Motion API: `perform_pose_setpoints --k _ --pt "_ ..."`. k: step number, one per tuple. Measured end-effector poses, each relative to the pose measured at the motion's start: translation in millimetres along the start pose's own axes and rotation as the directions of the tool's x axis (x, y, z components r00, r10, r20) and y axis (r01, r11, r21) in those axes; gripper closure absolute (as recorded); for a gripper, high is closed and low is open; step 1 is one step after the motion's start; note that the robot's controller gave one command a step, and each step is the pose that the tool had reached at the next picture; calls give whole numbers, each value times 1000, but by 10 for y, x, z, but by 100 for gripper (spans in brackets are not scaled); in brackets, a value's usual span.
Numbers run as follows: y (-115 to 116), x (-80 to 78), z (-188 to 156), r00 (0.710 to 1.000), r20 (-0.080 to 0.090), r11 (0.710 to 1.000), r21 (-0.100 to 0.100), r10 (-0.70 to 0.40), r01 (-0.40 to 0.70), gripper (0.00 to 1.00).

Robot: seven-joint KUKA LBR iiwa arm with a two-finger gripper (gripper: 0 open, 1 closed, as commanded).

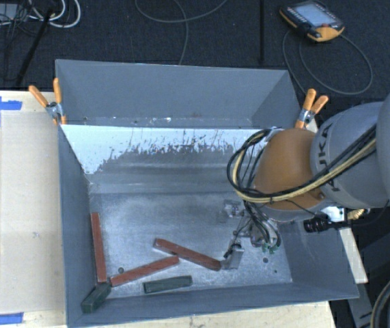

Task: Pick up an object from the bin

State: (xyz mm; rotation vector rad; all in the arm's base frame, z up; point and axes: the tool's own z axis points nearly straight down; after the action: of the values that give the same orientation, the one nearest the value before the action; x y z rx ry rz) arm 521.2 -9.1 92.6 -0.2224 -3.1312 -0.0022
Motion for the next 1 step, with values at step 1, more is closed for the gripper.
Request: perform_pose_setpoints --k 1 --pt "166 153 77 1000 1 1000 1 -21 21 0"
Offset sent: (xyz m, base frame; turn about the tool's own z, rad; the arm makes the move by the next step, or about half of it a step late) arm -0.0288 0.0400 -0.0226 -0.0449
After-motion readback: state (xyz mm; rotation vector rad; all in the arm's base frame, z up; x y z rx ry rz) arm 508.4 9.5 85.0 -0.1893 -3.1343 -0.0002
